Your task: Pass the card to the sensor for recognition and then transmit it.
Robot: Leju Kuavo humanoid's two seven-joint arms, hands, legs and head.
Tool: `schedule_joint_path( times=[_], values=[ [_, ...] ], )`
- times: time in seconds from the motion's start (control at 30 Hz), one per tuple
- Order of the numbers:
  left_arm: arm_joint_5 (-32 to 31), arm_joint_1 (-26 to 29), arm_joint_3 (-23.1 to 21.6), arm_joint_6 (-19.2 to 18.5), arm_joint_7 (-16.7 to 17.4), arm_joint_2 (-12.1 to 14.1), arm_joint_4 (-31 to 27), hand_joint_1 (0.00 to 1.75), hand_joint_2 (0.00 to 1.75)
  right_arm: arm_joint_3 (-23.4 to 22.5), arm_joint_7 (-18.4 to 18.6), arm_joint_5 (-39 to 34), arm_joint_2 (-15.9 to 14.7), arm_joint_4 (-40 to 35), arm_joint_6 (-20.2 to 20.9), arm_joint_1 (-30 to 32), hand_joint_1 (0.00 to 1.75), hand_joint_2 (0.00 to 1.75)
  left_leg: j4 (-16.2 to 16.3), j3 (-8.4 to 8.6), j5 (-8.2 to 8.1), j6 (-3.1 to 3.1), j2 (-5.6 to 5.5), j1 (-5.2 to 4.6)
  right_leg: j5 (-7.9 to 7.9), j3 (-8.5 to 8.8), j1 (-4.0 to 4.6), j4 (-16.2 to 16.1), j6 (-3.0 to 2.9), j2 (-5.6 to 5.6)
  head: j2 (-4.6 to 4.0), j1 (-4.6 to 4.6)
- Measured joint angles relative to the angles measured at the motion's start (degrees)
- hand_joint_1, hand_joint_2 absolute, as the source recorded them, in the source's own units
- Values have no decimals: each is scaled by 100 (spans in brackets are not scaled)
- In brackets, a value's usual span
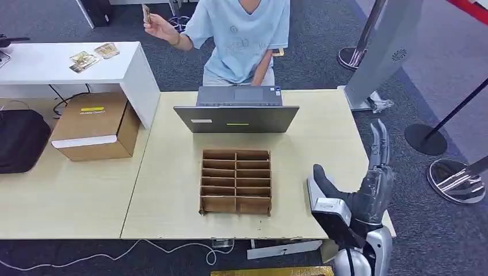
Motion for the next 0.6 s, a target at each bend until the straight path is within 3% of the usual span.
schedule_joint_path(
  times=[0.23, 0.33, 0.6],
  values=[
    [-96, 8, -35, -118, -114, 0, 0, 0, 175, 13, 291, 1179, 0, 35, -459, 1, 0, 175, 0, -2, 0, 0, 0, 0, 0, 0, 0, 0, 0, 0, 0, 0],
    [-262, 10, -140, 7, -94, 2, 0, 0, 175, 109, 505, 1563, 0, 92, -588, -24, 0, 175, 0, -1, 0, 0, 1, 0, 0, 0, 0, 0, 0, 1, 0, 0],
    [-254, 12, -197, -6, -77, 4, 0, 0, 175, 319, 623, 1799, 0, 159, -748, -129, 0, 175, 0, -1, 0, 0, 0, 0, 0, 0, 0, 0, 0, -1, 0, 0]
  ],
)
